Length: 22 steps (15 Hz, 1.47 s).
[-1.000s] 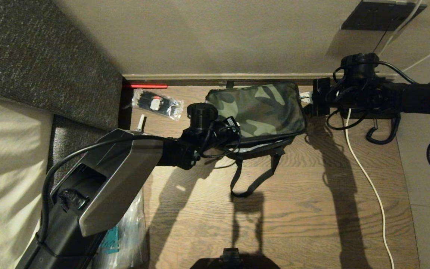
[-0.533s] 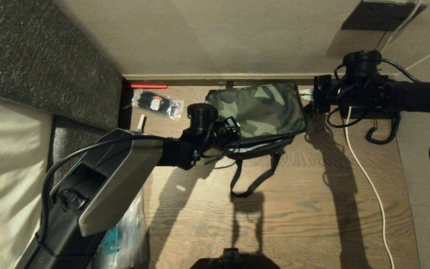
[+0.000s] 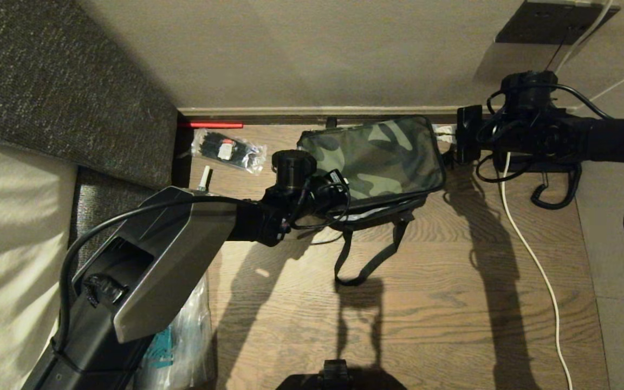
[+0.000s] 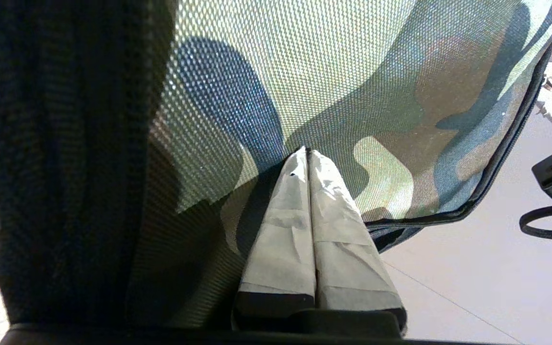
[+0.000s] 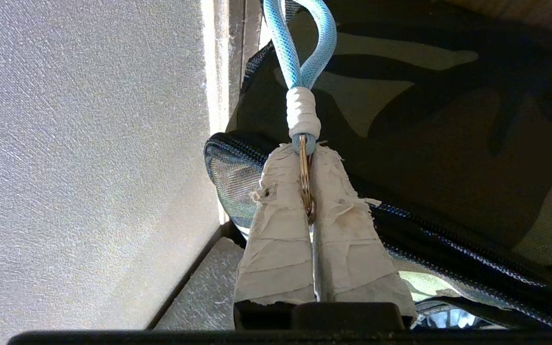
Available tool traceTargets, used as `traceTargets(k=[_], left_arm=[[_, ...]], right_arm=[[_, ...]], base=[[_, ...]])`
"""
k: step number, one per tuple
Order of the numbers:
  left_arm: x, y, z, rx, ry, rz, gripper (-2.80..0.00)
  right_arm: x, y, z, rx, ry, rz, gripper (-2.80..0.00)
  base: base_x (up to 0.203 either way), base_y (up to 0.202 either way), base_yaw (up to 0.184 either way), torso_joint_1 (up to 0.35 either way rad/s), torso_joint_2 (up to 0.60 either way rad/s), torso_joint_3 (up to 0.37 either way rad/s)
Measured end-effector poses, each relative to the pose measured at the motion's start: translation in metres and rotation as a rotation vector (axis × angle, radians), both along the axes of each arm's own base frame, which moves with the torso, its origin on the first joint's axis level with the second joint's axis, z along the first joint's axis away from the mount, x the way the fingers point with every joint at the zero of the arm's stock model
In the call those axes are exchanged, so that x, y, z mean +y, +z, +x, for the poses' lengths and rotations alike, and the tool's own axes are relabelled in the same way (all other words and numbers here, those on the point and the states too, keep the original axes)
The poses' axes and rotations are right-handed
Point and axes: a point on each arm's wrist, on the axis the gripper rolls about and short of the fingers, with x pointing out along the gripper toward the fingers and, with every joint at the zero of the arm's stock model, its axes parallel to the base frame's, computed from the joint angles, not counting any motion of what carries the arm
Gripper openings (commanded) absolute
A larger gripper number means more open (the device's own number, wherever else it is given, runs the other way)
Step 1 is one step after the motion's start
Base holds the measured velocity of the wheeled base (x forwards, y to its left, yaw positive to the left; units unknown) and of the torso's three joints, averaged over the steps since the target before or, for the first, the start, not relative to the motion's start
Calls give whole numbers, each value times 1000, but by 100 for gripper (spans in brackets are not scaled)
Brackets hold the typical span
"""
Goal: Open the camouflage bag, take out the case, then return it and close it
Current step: Open the top of the storage box
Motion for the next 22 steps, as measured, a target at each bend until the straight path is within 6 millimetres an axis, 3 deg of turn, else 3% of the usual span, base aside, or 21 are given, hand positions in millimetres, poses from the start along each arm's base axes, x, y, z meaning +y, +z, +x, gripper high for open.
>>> traceTargets(k=[15, 16, 22], left_arm=[[0, 4, -1, -4, 1, -5, -280], [0, 5, -1, -4, 0, -6, -280], [2, 5, -6, 12, -1, 4, -280]], right_arm=[[-9, 7, -2, -56, 54, -32, -280], [-10, 6, -2, -51, 67, -47, 0], [-12, -4, -6, 16, 107, -117, 0]], base=[[0, 0, 0, 0, 0, 0], [0, 0, 0, 0, 0, 0], [0, 0, 0, 0, 0, 0]])
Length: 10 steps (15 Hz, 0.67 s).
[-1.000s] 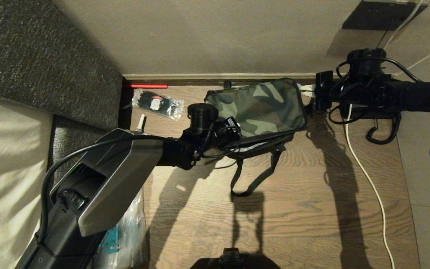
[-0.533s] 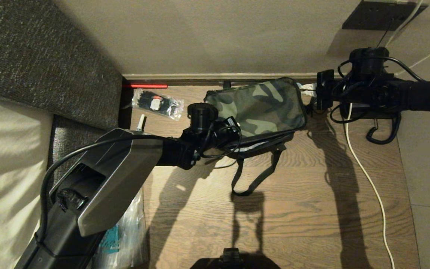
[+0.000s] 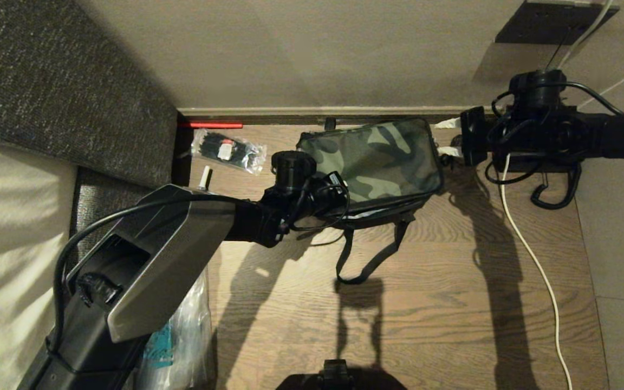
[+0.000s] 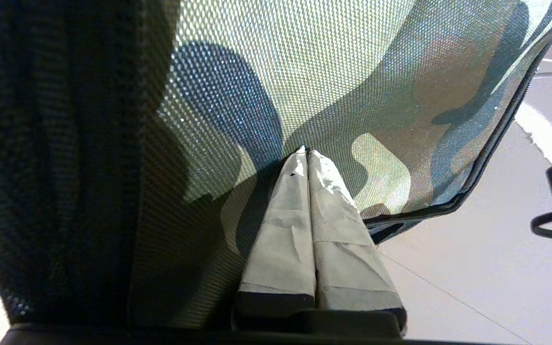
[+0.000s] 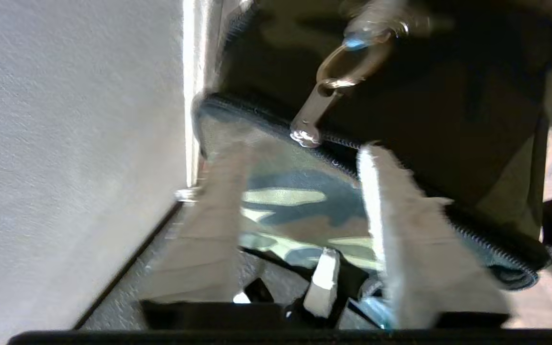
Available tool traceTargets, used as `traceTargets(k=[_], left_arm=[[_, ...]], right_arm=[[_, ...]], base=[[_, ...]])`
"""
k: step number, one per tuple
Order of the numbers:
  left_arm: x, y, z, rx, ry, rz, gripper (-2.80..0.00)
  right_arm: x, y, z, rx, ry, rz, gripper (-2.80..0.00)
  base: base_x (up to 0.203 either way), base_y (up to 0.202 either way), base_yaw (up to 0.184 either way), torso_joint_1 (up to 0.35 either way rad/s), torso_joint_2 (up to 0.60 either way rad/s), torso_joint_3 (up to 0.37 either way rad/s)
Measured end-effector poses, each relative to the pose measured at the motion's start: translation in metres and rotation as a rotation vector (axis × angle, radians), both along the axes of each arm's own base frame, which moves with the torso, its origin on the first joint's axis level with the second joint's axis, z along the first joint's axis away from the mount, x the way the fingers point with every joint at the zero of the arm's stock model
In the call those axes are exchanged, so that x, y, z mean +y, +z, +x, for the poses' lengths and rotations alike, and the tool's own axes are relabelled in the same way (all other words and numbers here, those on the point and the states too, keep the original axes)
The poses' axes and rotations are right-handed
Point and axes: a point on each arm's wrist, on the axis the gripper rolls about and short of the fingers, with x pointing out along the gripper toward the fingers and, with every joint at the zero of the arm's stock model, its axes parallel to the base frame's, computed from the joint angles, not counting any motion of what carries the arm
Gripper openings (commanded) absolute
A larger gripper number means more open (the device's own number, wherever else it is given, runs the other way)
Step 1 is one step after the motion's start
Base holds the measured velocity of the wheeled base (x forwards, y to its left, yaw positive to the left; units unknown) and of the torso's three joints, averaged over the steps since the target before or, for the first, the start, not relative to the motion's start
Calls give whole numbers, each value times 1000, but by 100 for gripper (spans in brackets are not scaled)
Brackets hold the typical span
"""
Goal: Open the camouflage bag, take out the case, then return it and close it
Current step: Open the top of the storage box
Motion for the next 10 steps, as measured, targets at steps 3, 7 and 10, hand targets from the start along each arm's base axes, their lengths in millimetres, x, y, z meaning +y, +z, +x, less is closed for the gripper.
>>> traceTargets(k=[3, 7, 10], left_arm=[[4, 3, -7, 18, 1, 11, -280], [12, 32, -23, 5, -2, 1, -280], [16, 62, -35, -35, -8, -27, -280]], right_arm=[[0, -1, -1, -8, 11, -39, 0], [-5, -5, -3, 4, 31, -133, 0], [-8, -8, -3, -7, 42, -188, 0]], base=[[0, 0, 0, 0, 0, 0], [0, 0, 0, 0, 0, 0], [0, 0, 0, 0, 0, 0]])
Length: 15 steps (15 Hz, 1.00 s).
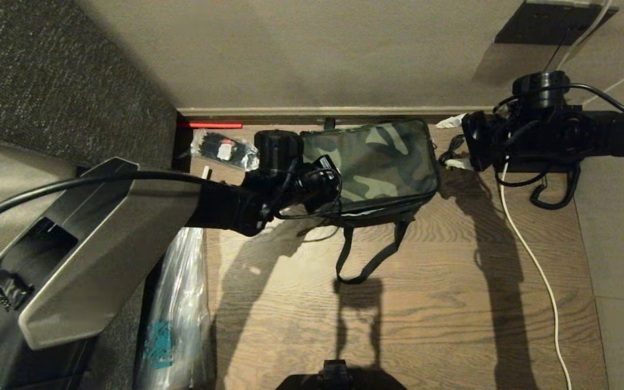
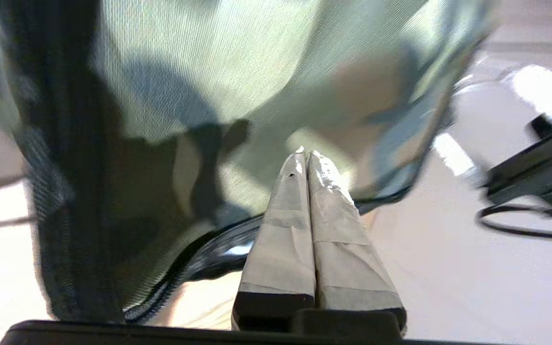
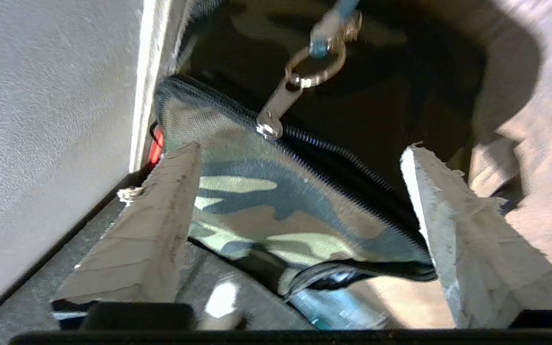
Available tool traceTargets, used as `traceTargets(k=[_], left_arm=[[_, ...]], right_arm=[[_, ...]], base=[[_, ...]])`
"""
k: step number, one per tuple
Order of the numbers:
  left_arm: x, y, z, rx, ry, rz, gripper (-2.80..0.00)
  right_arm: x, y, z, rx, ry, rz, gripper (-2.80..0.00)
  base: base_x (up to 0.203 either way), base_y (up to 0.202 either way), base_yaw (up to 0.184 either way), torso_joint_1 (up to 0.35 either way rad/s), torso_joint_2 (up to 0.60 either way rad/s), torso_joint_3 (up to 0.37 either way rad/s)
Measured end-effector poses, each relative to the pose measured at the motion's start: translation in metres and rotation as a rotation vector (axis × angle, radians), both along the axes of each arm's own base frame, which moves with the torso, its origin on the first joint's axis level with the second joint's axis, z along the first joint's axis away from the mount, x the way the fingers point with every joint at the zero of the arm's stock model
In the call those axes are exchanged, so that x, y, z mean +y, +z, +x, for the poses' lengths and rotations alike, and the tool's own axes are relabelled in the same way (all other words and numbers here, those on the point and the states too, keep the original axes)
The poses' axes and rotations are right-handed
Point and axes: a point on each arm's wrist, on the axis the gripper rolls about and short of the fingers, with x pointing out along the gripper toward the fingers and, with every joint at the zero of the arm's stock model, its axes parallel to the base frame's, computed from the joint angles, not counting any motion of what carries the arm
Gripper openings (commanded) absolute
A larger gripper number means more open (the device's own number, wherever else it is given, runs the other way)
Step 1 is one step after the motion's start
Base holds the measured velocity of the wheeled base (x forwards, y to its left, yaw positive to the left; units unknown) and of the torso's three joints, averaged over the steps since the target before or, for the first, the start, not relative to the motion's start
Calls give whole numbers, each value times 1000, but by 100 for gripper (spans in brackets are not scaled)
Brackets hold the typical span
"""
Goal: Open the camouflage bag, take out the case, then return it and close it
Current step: Open the top of the storage box
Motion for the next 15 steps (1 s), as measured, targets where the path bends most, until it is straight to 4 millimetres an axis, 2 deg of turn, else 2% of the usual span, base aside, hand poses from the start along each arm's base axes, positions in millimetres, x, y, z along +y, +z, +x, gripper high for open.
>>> traceTargets(k=[1, 4, 8, 11, 15], left_arm=[[1, 9, -3, -17, -2, -11, -280], [3, 26, -12, -44, -8, -27, -280], [9, 34, -18, -52, -5, -30, -280], [22, 30, -18, -32, 19, -12, -280], [46, 18, -7, -3, 77, 15, -280]], right_arm=[[-2, 0, 0, -3, -2, -7, -280], [-7, -4, 0, -18, 7, -80, -280], [-10, -3, 0, -31, 12, -111, -280], [-12, -4, 2, -76, 22, -206, -280], [-14, -14, 10, -104, -11, -290, -280]], base=[[0, 0, 0, 0, 0, 0], [0, 0, 0, 0, 0, 0], [0, 0, 0, 0, 0, 0], [0, 0, 0, 0, 0, 0], [0, 0, 0, 0, 0, 0]])
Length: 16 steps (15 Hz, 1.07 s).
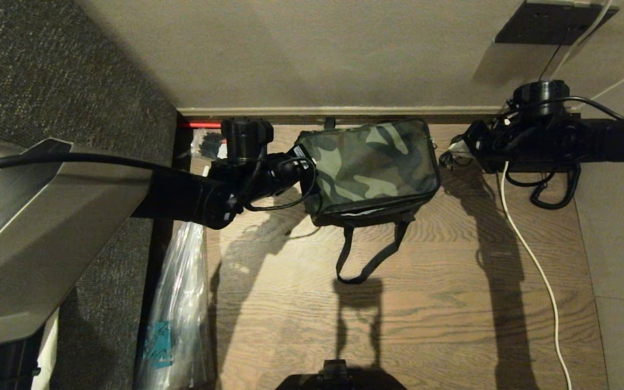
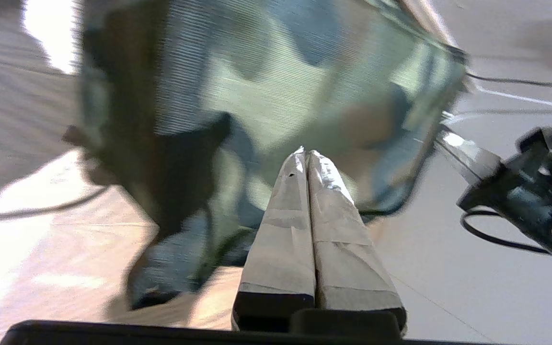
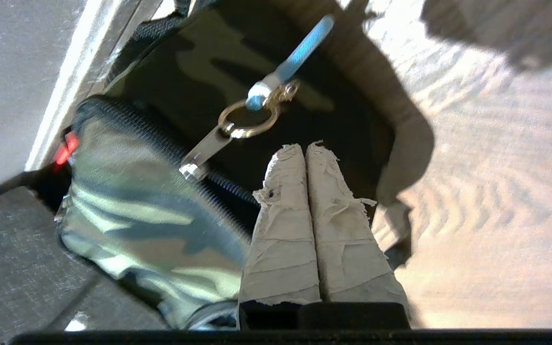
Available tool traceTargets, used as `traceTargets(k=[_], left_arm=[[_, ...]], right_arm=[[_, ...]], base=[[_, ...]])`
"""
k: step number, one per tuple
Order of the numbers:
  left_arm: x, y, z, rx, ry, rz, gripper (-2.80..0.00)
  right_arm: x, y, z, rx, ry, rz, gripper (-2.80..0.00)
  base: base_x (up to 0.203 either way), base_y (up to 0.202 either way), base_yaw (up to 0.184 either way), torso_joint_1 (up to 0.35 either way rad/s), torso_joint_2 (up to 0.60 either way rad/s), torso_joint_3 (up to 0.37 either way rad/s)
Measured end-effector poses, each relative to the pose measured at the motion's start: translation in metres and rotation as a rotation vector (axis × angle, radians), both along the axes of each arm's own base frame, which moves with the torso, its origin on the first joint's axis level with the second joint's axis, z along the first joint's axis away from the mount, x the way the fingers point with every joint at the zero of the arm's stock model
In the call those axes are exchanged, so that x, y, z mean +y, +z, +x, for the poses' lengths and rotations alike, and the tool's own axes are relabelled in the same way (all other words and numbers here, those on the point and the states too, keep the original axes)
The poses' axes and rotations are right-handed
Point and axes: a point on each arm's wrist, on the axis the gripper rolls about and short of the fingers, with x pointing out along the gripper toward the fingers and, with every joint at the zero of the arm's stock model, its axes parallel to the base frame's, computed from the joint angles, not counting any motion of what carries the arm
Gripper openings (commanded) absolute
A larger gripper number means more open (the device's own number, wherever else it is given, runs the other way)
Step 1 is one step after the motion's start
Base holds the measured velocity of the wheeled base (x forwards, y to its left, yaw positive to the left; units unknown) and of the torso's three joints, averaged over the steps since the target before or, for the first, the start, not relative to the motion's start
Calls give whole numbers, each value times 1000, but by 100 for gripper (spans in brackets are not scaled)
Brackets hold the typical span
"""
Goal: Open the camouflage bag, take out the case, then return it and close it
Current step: Open the top of the storage box
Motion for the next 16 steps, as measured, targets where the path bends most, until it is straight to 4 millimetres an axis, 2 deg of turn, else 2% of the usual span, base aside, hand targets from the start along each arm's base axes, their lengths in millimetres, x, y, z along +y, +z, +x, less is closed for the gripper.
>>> traceTargets(k=[2, 6, 13, 16], left_arm=[[11, -7, 9, 12, 33, 10, -280], [16, -24, 27, 22, 61, 23, -280], [2, -66, 65, 27, 67, 21, -280], [1, -75, 68, 40, 69, 23, -280]], right_arm=[[0, -3, 7, -49, -2, -2, -280], [0, -16, 17, -67, 0, 12, -280], [16, -38, 28, -2, 5, 118, -280], [32, -41, 28, 28, 21, 166, -280]], base=[[0, 0, 0, 0, 0, 0], [0, 0, 0, 0, 0, 0], [0, 0, 0, 0, 0, 0], [0, 0, 0, 0, 0, 0]])
